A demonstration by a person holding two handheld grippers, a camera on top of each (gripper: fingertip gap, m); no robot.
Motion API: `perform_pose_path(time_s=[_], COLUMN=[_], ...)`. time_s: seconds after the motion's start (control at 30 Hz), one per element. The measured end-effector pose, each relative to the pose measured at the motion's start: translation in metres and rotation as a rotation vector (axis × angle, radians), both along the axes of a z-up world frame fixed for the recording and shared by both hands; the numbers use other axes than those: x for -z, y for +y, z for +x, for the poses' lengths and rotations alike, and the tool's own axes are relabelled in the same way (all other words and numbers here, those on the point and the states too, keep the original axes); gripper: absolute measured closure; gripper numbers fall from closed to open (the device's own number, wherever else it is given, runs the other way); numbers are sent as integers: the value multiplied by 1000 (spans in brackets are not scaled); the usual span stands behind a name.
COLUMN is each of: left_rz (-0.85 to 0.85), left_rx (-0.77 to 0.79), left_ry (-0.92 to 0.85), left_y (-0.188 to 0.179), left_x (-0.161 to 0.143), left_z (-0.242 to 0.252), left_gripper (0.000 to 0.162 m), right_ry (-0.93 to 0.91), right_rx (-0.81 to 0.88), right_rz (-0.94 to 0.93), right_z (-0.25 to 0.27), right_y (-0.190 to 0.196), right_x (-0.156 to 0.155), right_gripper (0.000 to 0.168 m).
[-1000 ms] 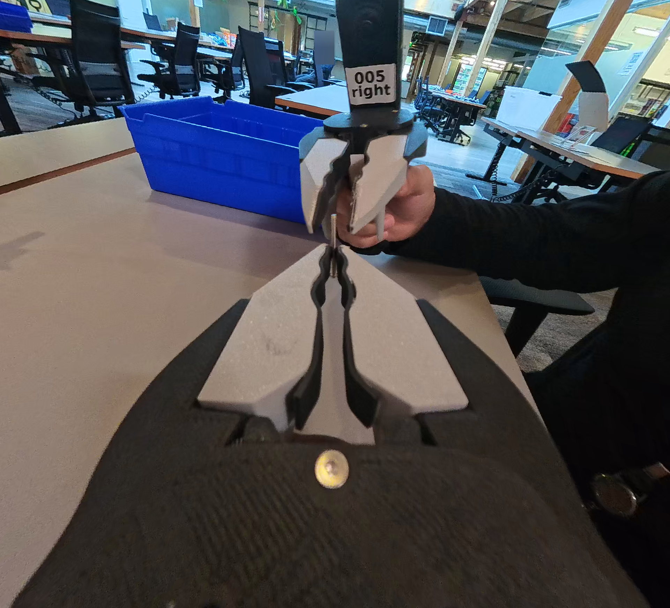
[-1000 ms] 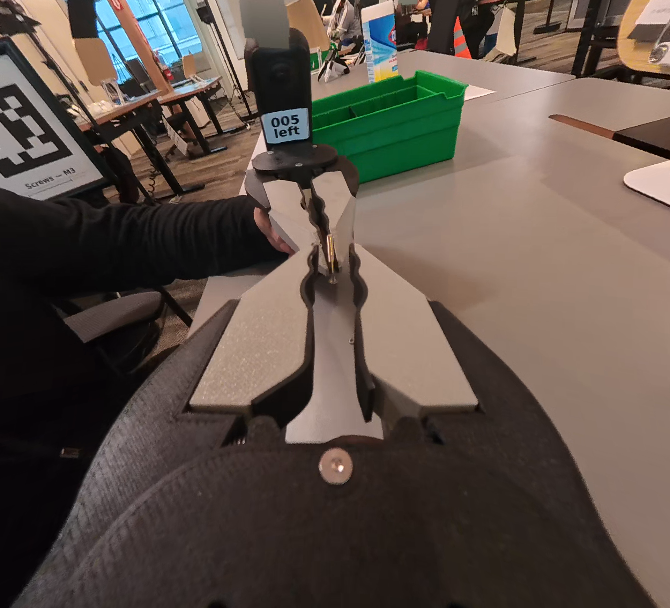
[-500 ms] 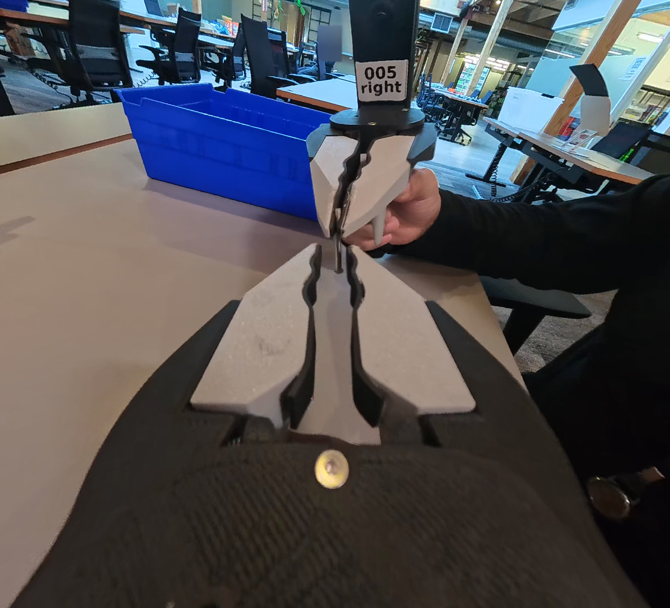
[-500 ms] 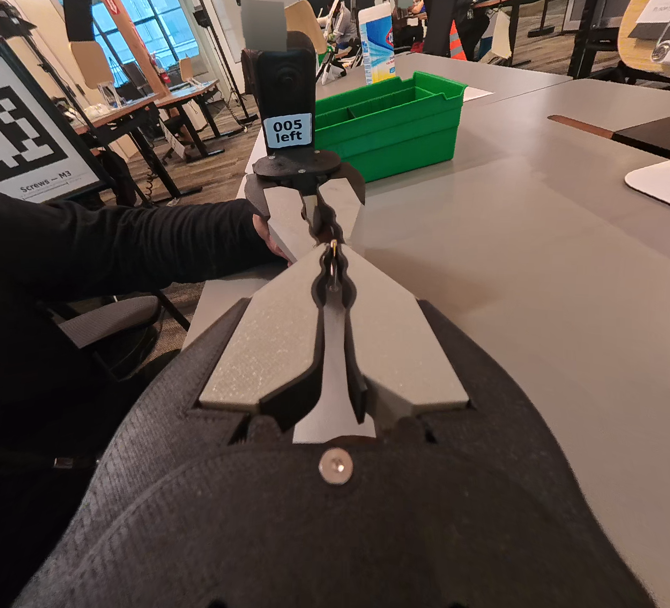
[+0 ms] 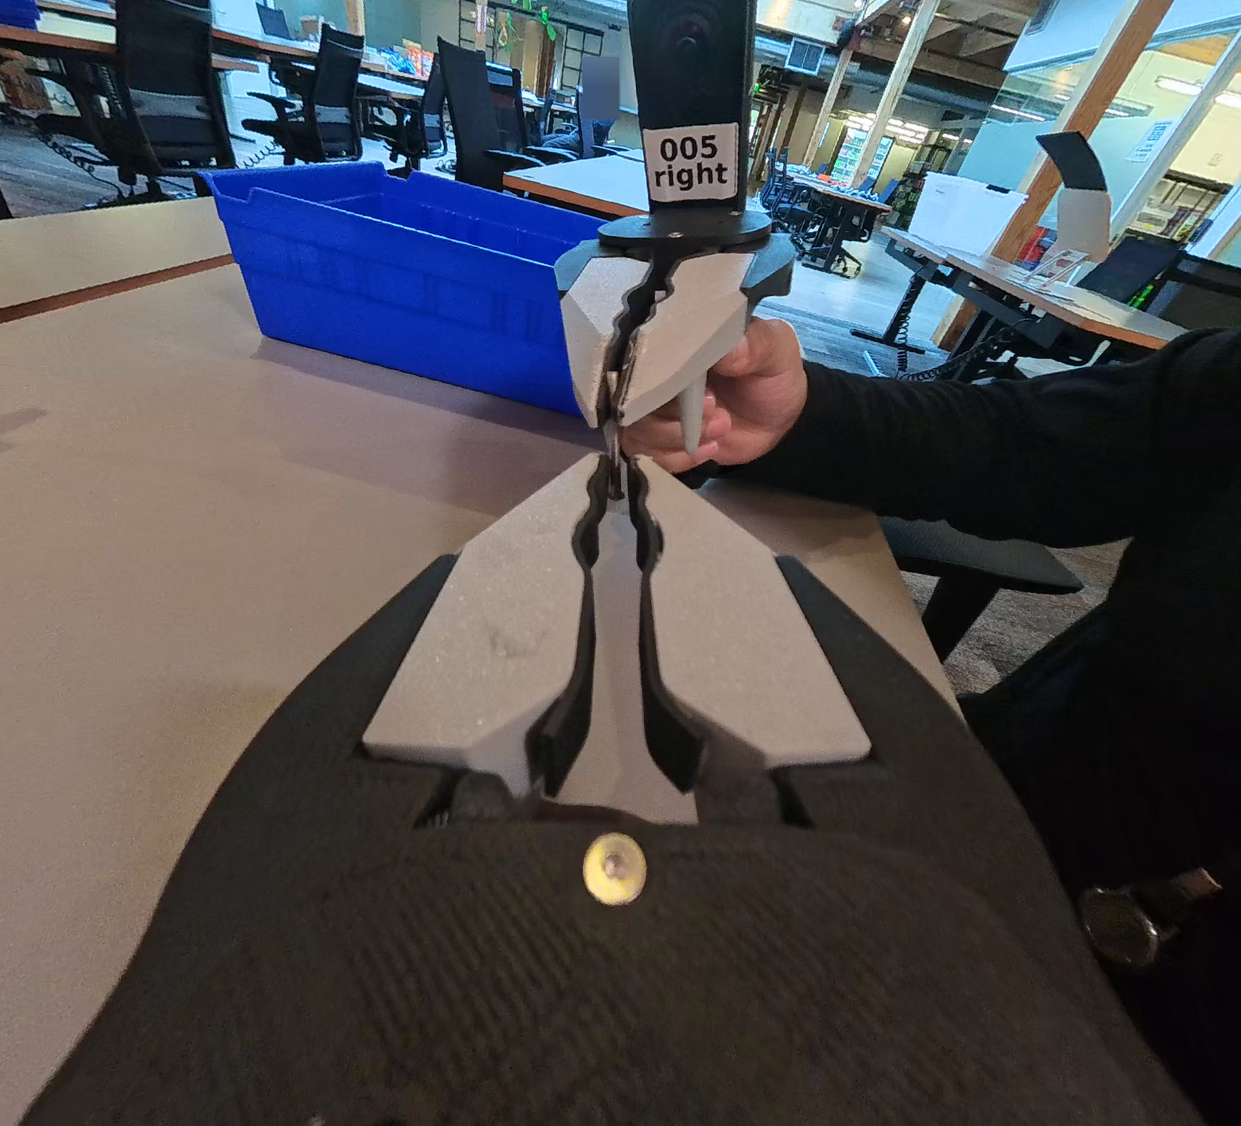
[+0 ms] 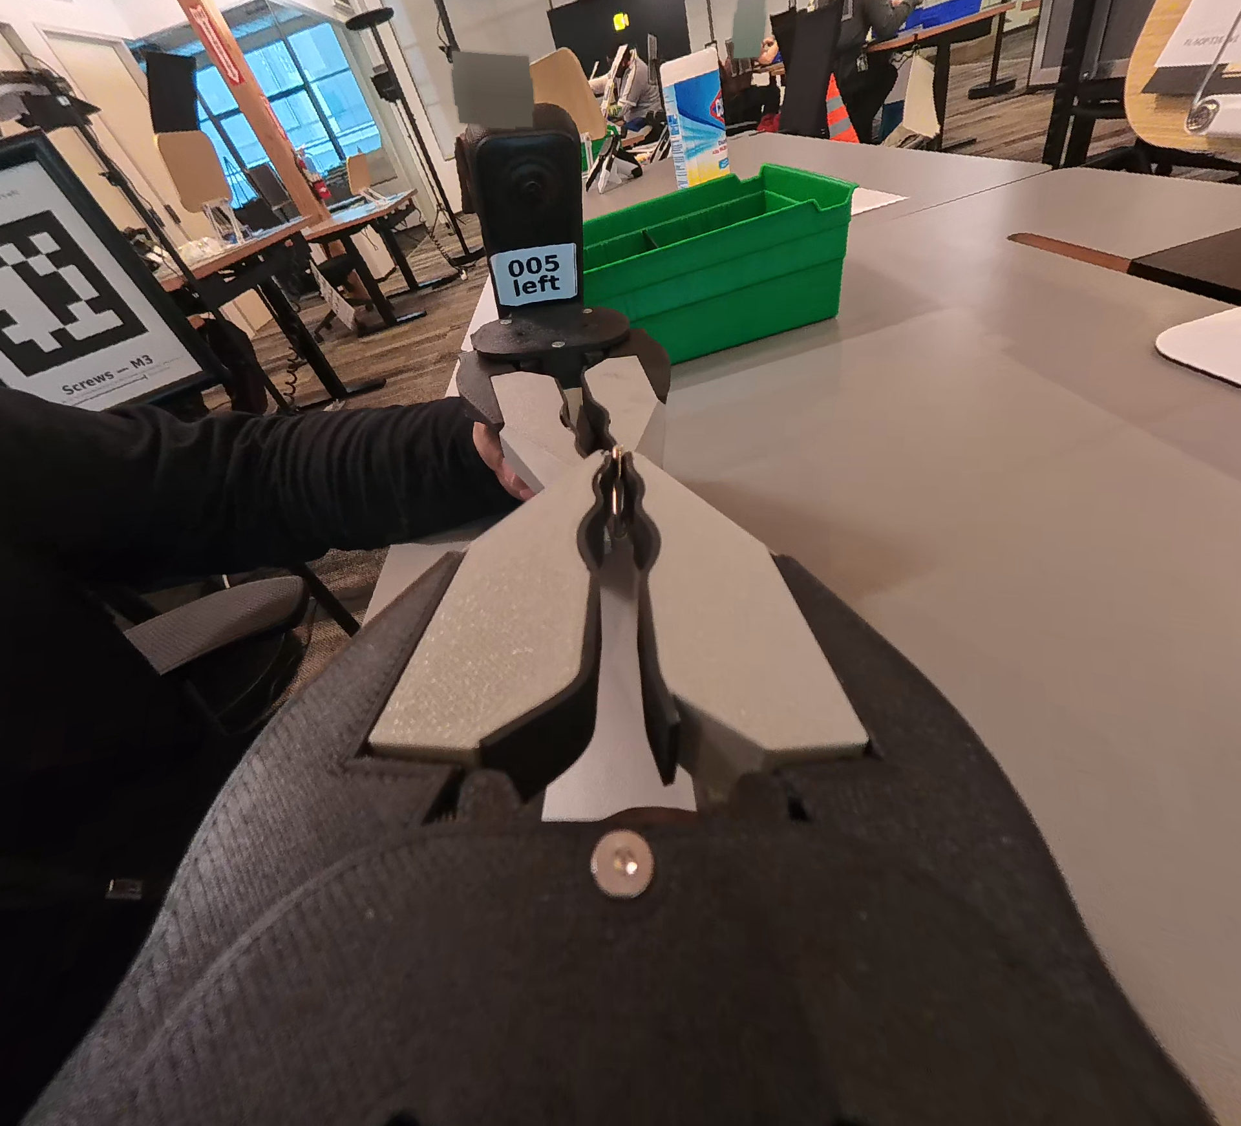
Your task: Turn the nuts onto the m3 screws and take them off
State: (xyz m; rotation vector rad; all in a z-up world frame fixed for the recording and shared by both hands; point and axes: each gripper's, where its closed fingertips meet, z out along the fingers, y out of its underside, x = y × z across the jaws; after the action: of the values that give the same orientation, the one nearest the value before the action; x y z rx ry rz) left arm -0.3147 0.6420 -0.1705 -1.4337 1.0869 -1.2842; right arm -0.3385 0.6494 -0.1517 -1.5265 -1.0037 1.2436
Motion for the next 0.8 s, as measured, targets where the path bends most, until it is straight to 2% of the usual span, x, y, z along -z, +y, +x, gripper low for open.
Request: perform_pose_path(time_s=[0.8], left_rz=[28], left_rx=[-6], left_ry=[25], left_y=[1], left_x=[3], left_z=[0], left_gripper=[162], right_ry=[-25], right_rx=[-12], right_rz=[-1], right_z=[-4], right_y=[-2], right_x=[6], right_gripper=[168])
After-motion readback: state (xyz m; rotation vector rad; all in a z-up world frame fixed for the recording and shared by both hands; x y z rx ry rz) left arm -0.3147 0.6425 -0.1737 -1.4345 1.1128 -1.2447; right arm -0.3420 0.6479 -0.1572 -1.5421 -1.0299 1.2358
